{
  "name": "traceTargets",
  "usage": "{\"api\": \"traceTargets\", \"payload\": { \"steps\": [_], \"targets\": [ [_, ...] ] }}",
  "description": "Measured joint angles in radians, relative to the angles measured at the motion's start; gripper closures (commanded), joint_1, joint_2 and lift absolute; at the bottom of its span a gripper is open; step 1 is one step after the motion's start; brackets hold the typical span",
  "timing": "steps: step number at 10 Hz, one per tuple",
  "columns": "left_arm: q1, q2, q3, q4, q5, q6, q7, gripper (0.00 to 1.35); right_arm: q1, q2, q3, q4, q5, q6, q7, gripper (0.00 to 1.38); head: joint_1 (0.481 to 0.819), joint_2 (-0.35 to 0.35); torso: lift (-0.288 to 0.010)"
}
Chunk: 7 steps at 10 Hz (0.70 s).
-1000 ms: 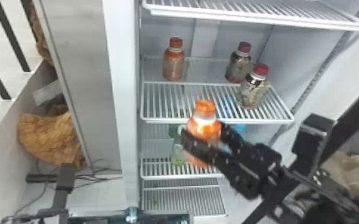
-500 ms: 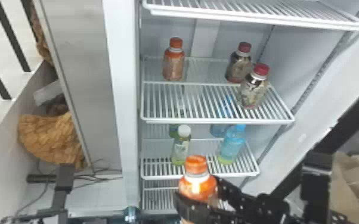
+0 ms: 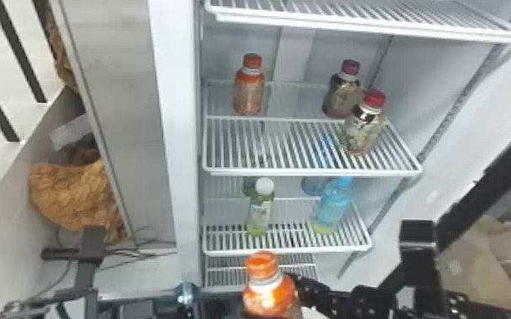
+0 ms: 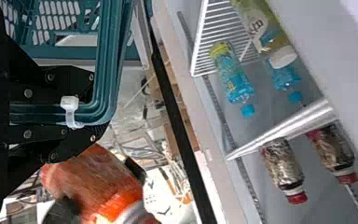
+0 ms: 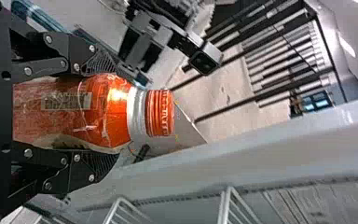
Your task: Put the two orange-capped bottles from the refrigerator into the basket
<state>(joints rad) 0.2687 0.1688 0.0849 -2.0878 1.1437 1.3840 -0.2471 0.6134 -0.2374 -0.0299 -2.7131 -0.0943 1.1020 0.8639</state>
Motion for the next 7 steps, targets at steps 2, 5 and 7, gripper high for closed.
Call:
{"api": "traceTargets", "payload": {
  "steps": [2,5,7],
  "targets": [
    [-0.004,0.0,-0.001,0.003,0.001,-0.005,-0.001,1.21,-0.037,-0.029,0.037,0.003,0.042,0.1,0.088,0.91,0.695,-0.119,-0.04],
    [0.003,0.0,0.003,0.003,-0.001,-0.005,-0.001,1.21,-0.004,-0.065,0.024,-0.081,0.13,0.286,0.175,0.91,0.695,-0.169,-0.04],
    [0.003,0.0,0.001,0.003,-0.001,-0.004,-0.001,1.21,-0.029,-0.062,0.033,0.018,0.151,0.308,0.212,0.91,0.695,-0.197,-0.04]
  ]
}}
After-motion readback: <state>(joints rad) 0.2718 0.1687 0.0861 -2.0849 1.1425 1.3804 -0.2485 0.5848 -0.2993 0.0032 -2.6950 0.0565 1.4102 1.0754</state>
